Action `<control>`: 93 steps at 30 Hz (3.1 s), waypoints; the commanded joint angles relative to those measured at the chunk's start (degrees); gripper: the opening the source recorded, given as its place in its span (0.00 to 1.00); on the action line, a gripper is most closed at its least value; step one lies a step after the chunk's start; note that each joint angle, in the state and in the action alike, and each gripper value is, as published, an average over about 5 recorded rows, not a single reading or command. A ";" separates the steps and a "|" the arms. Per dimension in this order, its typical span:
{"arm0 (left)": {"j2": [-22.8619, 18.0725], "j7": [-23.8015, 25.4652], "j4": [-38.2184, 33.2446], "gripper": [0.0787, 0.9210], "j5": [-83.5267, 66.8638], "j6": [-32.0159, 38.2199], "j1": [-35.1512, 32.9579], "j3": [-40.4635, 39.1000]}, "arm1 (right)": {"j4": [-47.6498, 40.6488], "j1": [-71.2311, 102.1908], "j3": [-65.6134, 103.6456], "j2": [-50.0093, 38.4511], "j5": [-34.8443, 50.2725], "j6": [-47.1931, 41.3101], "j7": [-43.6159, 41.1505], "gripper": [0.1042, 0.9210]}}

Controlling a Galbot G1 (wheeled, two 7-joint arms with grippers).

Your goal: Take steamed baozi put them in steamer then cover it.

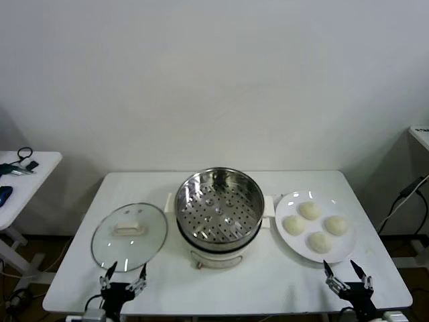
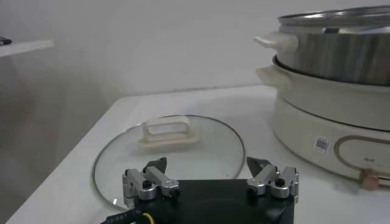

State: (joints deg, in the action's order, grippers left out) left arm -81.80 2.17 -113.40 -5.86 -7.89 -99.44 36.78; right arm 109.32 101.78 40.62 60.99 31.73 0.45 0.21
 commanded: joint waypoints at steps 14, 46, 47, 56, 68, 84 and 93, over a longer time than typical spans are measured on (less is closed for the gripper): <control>1.07 -0.08 -1.52 0.88 -0.85 0.78 -0.46 -0.59 | -21.42 -63.08 -34.75 -36.20 -10.66 -21.08 -22.43 0.88; 0.70 0.13 -2.52 0.88 -1.02 2.89 -1.57 -0.67 | -64.45 -120.74 -114.83 -11.75 -24.12 0.12 -65.95 0.88; 0.63 0.12 -2.47 0.88 -1.00 2.96 -1.60 -0.66 | -64.99 -119.50 -113.70 -11.41 -24.53 0.03 -65.62 0.88; 0.30 0.07 -1.80 0.88 -0.69 3.78 -1.65 -0.72 | -73.74 -110.62 -101.17 -7.62 -27.27 1.12 -61.39 0.88; 0.20 -0.07 -1.89 0.88 -0.44 5.17 -2.60 -0.64 | -74.92 -106.52 -95.79 -6.13 -29.69 0.83 -58.32 0.87; -0.25 -0.35 -2.89 0.88 -0.23 5.55 -3.22 -0.80 | -63.79 -117.83 -105.81 -10.63 -23.52 1.23 -60.04 0.70; 0.06 -0.53 -3.80 0.88 0.16 5.50 -4.15 -0.99 | -40.59 -153.27 -130.27 -10.87 -10.07 9.87 -62.99 0.70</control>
State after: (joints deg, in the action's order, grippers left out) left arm -81.96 1.66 -116.93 -5.81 -2.41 -103.24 35.80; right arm 51.31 -25.59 -72.18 50.55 12.29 4.67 -61.23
